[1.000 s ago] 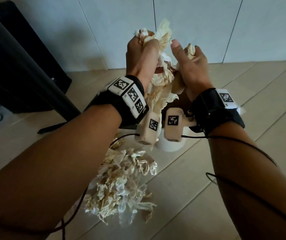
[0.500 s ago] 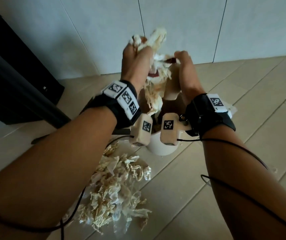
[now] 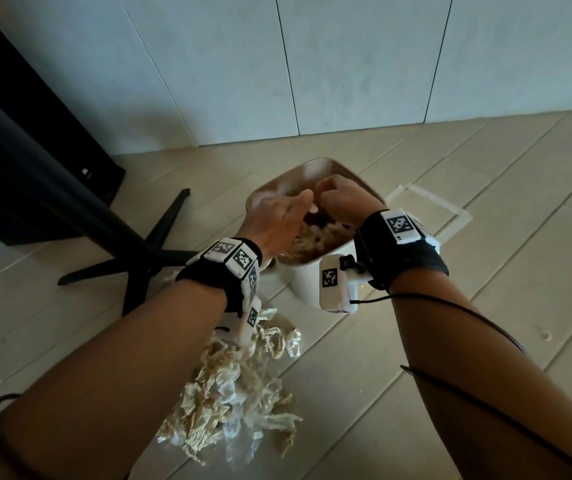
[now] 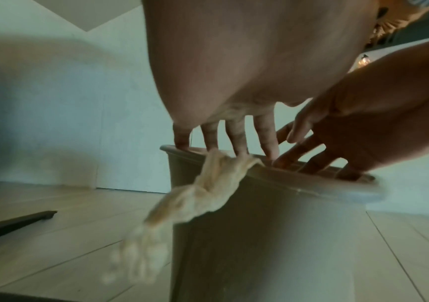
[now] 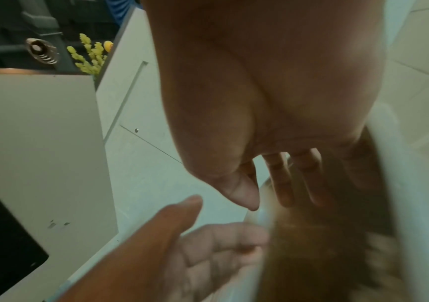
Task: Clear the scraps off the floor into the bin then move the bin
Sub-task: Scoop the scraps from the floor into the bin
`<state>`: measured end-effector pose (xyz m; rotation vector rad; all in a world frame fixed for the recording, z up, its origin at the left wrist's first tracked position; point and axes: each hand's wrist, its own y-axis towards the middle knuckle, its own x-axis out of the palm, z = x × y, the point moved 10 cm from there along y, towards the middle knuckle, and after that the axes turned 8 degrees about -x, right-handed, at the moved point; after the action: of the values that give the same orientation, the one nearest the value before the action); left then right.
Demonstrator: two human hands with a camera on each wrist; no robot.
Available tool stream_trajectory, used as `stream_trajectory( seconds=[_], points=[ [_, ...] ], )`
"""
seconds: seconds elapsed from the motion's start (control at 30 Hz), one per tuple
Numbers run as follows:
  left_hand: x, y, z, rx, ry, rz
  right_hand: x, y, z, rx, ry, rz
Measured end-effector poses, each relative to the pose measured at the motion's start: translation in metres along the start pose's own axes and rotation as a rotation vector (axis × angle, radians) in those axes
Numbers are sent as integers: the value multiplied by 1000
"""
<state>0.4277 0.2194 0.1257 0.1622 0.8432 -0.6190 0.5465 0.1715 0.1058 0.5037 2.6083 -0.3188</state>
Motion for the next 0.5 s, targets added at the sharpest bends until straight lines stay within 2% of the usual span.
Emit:
stream_trajectory(
  seconds=[0.1, 0.17, 0.2, 0.3, 0.37, 0.43, 0.5],
  points=[
    [-30, -5, 0, 120, 105, 164, 1, -2, -6, -33, -71, 8],
    [-44, -15, -13, 108, 84, 238, 5, -1, -10, -46, -69, 8],
    [-47, -20, -24, 57, 48, 246, 8, -4, -13, -46, -70, -1],
    [-33, -37, -56, -82, -98, 99, 21, -8, -18, -62, -74, -49],
    [-17, -50, -66, -90, -97, -11, 31, -13, -23, -94, -99, -104],
    [-11, -57, -69, -70, -71, -27, 38, -16, -25, -110, -121, -125],
    [-16, -58, -65, -46, -58, 40, 37, -18, -24, -113, -124, -106]
  ],
)
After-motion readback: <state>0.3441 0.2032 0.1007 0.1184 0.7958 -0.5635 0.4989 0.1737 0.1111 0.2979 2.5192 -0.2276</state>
